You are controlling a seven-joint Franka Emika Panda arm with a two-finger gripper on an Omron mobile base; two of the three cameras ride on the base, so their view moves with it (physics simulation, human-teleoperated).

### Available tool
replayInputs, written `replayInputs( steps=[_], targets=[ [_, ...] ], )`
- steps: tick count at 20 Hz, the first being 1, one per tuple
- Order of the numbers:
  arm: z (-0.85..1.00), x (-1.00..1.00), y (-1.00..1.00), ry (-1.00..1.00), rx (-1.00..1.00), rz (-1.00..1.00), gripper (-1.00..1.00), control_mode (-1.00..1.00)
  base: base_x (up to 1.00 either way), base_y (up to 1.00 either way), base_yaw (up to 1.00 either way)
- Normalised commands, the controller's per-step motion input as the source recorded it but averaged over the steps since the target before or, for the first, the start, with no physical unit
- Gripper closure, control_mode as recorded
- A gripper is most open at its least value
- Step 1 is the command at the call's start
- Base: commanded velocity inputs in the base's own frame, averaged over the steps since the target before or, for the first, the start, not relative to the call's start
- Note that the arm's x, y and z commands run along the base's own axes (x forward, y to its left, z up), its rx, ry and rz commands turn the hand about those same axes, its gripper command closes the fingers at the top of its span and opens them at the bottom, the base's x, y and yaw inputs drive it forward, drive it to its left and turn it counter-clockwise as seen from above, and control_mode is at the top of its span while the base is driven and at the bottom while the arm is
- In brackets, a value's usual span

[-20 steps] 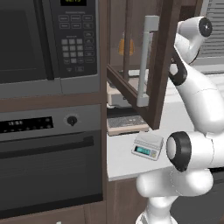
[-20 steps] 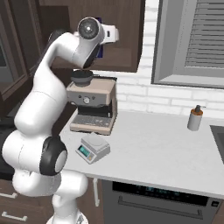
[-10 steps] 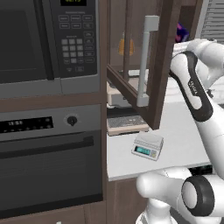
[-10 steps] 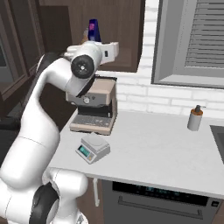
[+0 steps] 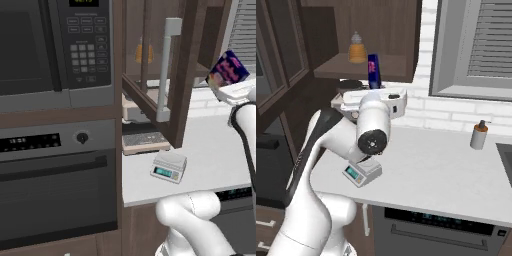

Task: Pick the cereal and place it on the digital scale for weighing, and close the cabinet.

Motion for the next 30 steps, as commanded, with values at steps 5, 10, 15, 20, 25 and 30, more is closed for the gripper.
replayInputs(
  steps=[5, 10, 15, 20, 25, 30],
  targets=[
    [-1.0, -1.0, -0.3, 0.05, -0.01, 0.19, 1.0, -1.0, 0.0, 0.0, 0.0],
    [-1.0, -0.9, 0.29, 0.25, -0.1, 0.51, 1.0, -1.0, 0.0, 0.0, 0.0],
    [-0.67, 0.08, 0.2, 0.03, -0.01, 0.59, 1.0, -1.0, 0.0, 0.0, 0.0],
    [-0.63, 0.25, 0.43, -0.03, -0.05, 0.3, 1.0, -1.0, 0.0, 0.0, 0.0],
    [-0.46, 0.53, 0.56, -0.1, -0.04, 0.01, 1.0, -1.0, 0.0, 0.0, 0.0],
    [-0.12, 0.79, 0.25, 0.01, 0.0, -0.06, 1.0, -1.0, 0.0, 0.0, 0.0]
  ],
)
